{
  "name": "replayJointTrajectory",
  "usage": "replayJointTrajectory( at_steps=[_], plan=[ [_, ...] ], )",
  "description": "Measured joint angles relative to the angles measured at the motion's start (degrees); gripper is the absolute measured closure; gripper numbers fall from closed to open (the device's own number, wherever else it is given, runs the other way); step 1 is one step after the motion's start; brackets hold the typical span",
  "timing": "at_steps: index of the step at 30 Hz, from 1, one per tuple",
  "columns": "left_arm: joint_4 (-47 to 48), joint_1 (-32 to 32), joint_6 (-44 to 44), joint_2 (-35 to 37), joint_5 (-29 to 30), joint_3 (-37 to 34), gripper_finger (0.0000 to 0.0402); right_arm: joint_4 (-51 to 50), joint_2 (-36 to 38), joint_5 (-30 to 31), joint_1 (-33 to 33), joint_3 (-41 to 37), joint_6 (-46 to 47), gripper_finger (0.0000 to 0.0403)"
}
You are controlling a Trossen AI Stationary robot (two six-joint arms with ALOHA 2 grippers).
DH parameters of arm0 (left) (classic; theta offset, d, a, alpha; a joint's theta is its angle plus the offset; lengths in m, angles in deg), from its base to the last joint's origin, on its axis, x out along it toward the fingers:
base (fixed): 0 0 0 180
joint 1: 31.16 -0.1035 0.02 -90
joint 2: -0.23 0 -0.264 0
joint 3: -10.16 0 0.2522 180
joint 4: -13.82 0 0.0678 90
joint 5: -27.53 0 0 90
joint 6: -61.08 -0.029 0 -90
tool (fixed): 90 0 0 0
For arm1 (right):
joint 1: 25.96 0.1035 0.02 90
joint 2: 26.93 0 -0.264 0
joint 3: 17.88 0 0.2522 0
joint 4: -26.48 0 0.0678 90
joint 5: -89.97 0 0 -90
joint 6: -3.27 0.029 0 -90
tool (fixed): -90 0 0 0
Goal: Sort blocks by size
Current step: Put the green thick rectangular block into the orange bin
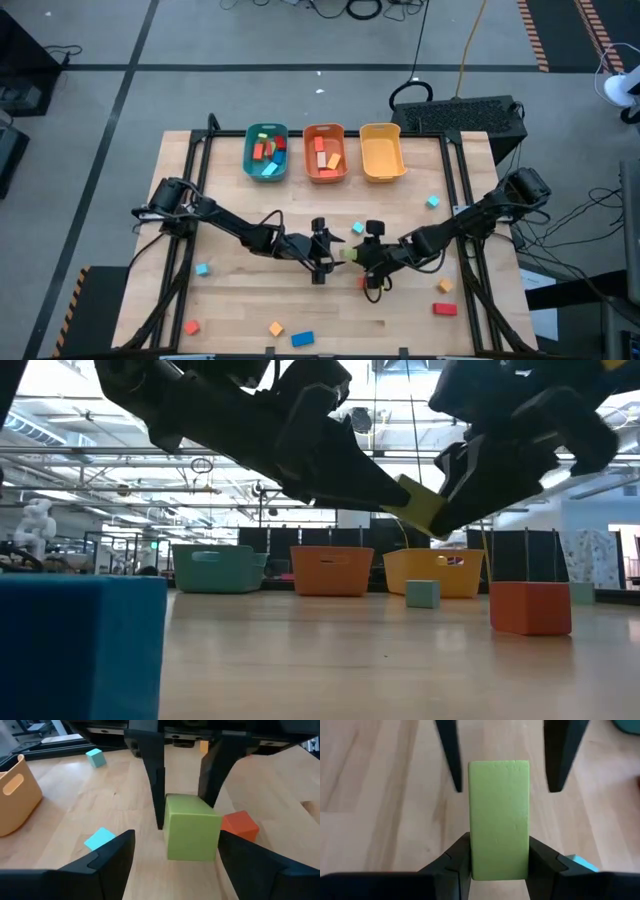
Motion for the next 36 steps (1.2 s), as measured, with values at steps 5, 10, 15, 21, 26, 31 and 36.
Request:
replayJointTrajectory(
  at_steps=[5,10,15,21,26,31,36],
  plan=[
    [0.0,-0.7,1.7,0.0,-0.1,0.0,0.0117,1.3,0.0,0.1,-0.8,0.0,-1.4,0.0281],
    [-0.2,-1.1,2.9,0.0,-0.2,0.0,0.013,2.4,0.0,0.1,-1.3,0.1,-1.8,0.0281],
    [-0.7,-1.2,2.9,0.0,-0.4,0.4,0.0168,2.4,0.0,0.1,-1.4,0.1,-1.8,0.0281],
    [-0.3,-2.0,2.7,0.0,-2.1,0.4,0.0252,2.1,0.0,0.2,-1.4,0.1,-1.5,0.0266],
    [-0.2,-2.5,3.0,0.0,-3.2,0.4,0.0264,2.3,0.0,0.5,-1.4,0.1,-1.6,0.0249],
    [0.0,-2.5,3.0,0.0,-3.0,0.4,0.0264,2.2,0.0,0.6,-1.4,0.1,-2.1,0.024],
    [2.2,-2.5,3.0,0.3,-1.3,0.4,0.0264,-1.3,0.0,0.9,-1.4,0.1,1.4,0.024]
  ],
)
